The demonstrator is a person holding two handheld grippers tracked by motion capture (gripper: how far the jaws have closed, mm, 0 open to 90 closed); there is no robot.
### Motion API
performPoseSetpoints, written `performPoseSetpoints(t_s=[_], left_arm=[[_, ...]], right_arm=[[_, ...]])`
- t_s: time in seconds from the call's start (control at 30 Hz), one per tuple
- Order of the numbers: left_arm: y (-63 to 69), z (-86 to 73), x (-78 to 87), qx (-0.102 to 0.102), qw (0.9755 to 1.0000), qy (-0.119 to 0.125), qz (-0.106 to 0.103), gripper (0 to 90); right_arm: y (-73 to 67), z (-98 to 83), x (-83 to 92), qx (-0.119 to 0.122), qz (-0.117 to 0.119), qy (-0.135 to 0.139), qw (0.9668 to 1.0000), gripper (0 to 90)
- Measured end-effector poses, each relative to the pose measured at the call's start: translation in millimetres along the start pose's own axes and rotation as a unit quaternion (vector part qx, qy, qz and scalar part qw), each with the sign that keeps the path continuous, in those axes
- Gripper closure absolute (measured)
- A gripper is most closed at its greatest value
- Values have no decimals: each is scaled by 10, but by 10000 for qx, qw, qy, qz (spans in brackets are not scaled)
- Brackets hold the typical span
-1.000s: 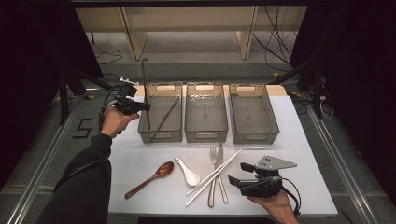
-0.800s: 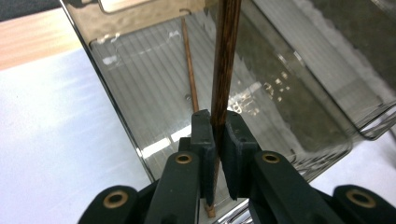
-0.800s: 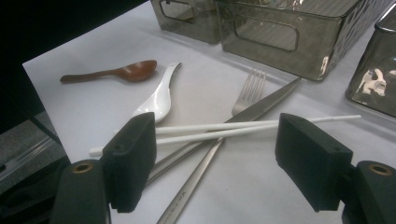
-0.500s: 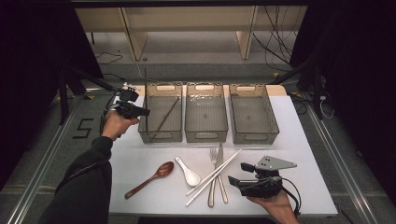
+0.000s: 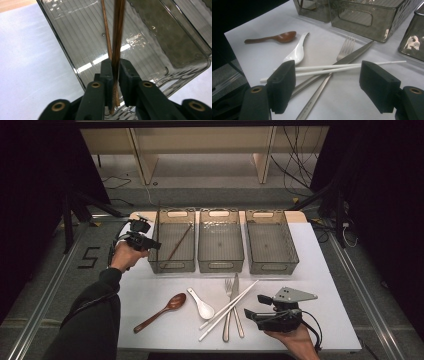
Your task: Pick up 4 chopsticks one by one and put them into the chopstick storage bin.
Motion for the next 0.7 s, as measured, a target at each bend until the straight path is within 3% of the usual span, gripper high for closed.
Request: performPoseSetpoints(t_s=[0.13,0.2,0.3,0.33,0.37,0.43,0.7], left_arm=[[5,3,-17,99,9999,5,-20,762],[10,13,-7,160,9998,91,-30,656],[22,27,20,224,9996,187,-26,594],[33,34,38,242,9994,232,-36,520],[46,42,56,249,9993,265,-56,520],[78,55,99,250,9991,336,-63,420],[311,-13,320,200,9965,696,-421,289]], right_arm=[[-2,1,-1,5,1,6,10000,301],[-1,0,1,4,0,9,10000,301],[0,0,7,-5,-1,2,10000,301],[3,0,11,-12,-8,9,10000,301],[3,0,11,-12,-8,9,10000,301],[4,0,11,-14,-15,8,10000,301],[10,-3,25,-16,-42,39,10000,301]])
Point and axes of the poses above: each handheld gripper's, and its own axes: x roughly backward along the jaws, z roughly out of its top, y roughly to its right, the point moved 4 cm from there along -x, roughly forward along the jaws, and after that the axes turned 3 degrees about z, right-handed, at the moved point
